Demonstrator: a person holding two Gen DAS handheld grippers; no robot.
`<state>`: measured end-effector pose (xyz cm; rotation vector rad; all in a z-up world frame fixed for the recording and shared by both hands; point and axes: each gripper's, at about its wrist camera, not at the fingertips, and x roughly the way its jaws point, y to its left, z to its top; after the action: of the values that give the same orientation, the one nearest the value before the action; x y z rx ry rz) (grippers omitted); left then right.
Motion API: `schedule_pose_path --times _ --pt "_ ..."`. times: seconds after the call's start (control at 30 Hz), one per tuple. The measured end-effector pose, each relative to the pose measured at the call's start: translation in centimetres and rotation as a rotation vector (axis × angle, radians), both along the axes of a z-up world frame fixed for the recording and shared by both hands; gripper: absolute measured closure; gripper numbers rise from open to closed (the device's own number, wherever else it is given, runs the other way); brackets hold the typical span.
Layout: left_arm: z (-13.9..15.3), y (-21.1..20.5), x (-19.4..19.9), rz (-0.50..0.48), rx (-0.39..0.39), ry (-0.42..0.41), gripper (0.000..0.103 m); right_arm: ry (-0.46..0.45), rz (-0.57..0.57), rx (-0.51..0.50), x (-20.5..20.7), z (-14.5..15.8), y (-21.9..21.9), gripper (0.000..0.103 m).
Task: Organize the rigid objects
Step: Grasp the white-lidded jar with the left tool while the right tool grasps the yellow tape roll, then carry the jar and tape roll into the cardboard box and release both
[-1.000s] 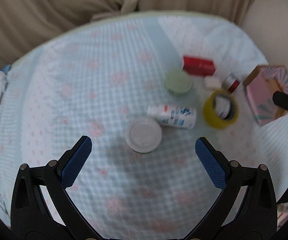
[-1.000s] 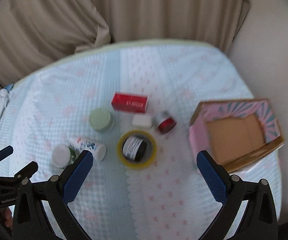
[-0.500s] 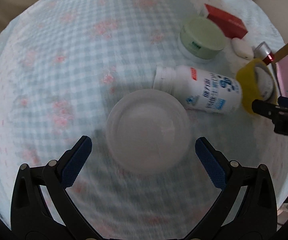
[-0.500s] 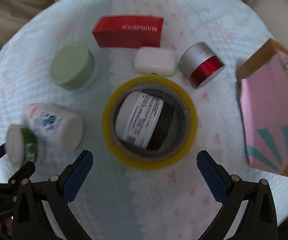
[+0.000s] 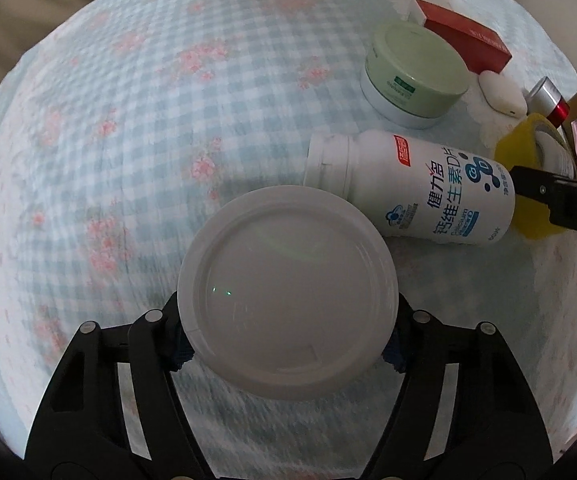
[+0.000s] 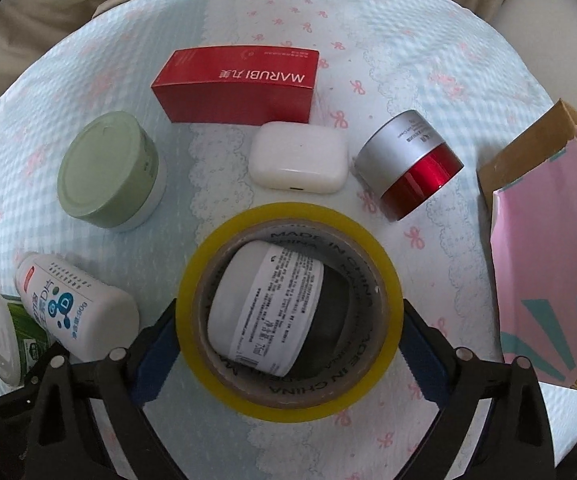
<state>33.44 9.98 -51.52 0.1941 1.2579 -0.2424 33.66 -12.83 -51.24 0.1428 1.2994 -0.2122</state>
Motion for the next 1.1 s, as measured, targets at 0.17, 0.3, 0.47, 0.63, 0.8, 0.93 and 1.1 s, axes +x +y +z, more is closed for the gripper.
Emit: schedule_pose_path --times 0.17,0.3,0.47,0.63,0.8,0.93,1.1 --pt "0.8 0.1 -1.1 0.009 -0.005 -0.015 0.035 -0.008 0.001 -0.001 -0.3 0.1 -0.4 0.006" --pt "1.2 0.2 -1.5 0.019 -0.002 -0.036 0.036 -0.016 0.001 -0.003 -1.0 1.3 -0.5 0.006" --pt "2.4 1.2 -1.3 0.043 -0.01 -0.083 0.036 -0.047 0.009 -0.004 -2.4 2.5 -0.7 0.007" --pt "4.7 1.7 -1.8 0.057 -0.023 -0.133 0.036 -0.087 0.019 -0.012 -3.3 4.3 -0.2 0.007" --pt "8.5 2.0 -2.5 0.063 -0.044 -0.187 0.036 -0.128 0.015 -0.012 -4.5 6.8 0.1 0.007" --pt "12.1 2.0 -3.6 0.066 -0.066 -0.227 0.036 -0.176 0.011 -0.007 -5.9 9.7 0.0 0.007" --pt "17.8 1.4 -5.9 0.057 -0.085 -0.271 0.036 -0.248 0.031 -0.006 -8.2 15.4 -0.3 0.007"
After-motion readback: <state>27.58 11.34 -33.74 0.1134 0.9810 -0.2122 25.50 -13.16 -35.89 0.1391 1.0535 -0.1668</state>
